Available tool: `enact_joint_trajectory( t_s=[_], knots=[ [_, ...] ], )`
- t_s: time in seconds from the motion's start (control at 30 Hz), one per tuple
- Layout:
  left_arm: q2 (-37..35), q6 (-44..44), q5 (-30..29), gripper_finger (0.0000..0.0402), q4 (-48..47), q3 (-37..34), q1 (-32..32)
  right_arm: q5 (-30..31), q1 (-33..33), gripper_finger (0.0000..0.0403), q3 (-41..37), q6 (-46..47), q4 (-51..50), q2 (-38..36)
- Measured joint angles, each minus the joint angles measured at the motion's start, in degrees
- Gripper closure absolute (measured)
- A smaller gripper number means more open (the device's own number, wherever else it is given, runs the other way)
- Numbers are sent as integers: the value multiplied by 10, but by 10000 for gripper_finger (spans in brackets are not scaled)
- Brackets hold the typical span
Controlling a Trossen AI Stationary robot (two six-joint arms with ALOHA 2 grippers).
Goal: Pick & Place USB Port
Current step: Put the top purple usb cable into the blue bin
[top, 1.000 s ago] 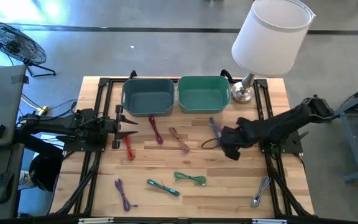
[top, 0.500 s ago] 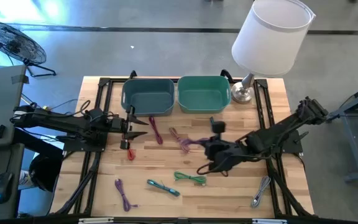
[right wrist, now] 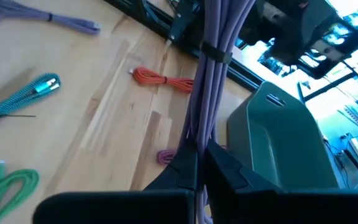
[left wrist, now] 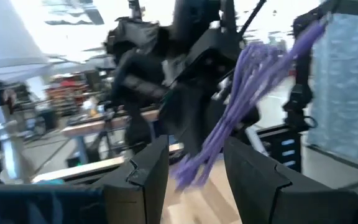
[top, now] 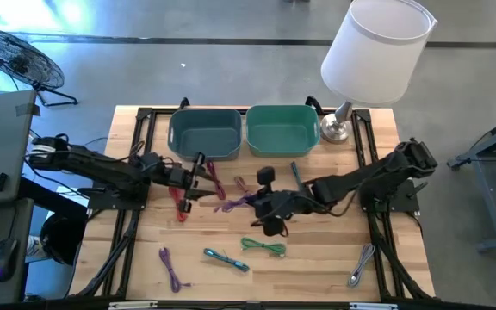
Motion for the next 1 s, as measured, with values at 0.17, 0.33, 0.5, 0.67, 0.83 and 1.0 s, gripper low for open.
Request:
enact_joint_trajectory(
  t_s=[0.17,0.33,0.5,0.67,0.83,1.0],
  knots=[
    [53,0,38,250,-1,49,0,-12,-15,401,0,-11,24,11],
    [84,-2,82,250,-12,78,0,-13,-17,401,0,-12,25,11],
    [107,-4,125,250,-35,98,0,-13,-18,401,0,-13,23,11],
    [120,-5,161,250,-44,106,0,-15,-18,402,0,-13,22,12],
    [120,5,153,250,-41,106,0,-15,-24,402,0,-12,22,12],
    [120,14,163,250,-41,107,0,-31,-32,402,0,-5,22,12]
  ],
)
